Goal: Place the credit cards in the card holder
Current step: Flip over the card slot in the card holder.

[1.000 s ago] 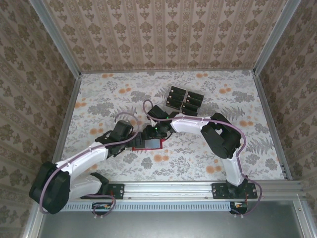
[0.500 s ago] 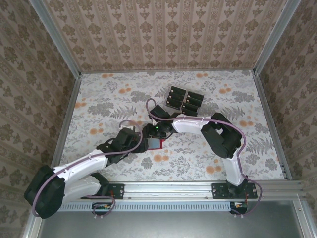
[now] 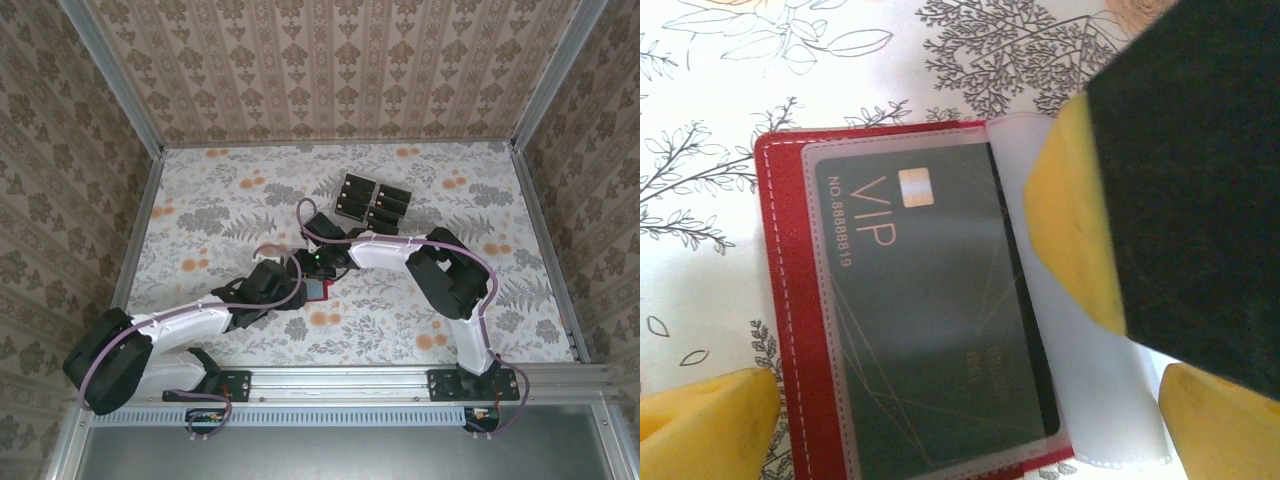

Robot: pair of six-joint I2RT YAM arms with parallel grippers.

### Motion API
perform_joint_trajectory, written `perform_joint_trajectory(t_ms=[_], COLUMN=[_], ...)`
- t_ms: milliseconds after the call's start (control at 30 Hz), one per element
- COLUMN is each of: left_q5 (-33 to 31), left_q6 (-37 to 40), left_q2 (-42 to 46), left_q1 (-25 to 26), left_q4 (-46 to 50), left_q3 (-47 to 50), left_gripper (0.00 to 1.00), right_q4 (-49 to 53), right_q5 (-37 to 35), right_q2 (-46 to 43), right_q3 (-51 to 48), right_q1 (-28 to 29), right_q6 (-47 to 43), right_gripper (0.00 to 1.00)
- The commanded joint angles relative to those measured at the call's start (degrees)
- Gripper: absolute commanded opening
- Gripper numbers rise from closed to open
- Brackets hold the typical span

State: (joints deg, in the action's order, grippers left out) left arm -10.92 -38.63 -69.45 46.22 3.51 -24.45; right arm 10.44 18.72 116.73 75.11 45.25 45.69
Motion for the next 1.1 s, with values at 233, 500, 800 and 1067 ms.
perform_joint_trajectory(t_ms=[233,500,800,1067], left_q5=[-6.6,-6.9,-6.8,-6.8], left_q6=[-5.1,-5.6,-5.4,-5.2], left_q2=[-2.1,-2.8,-4.0,-4.0], left_q1=[0.5,0.5,0.5,0.5], left_q4=[1.4,0.5,-0.5,-0.7], left_q3=[0.7,1.8,1.9,2.2], left_gripper=[1.00,1.00,1.00,1.00], right_q4=[1.0,-3.7,-5.9,-6.1], right_q5=[-0.4,-3.5,-3.2,-2.1], right_q2=[-3.4,-10.1,-9.2,-6.2], right_q3=[-3.9,-9.9,-11.1,-9.2], right_q1=[-1.0,-1.3,-1.3,-1.1], right_q6=[1.7,4.7,5.9,5.6], right_gripper=[0.54,0.58,0.58,0.58])
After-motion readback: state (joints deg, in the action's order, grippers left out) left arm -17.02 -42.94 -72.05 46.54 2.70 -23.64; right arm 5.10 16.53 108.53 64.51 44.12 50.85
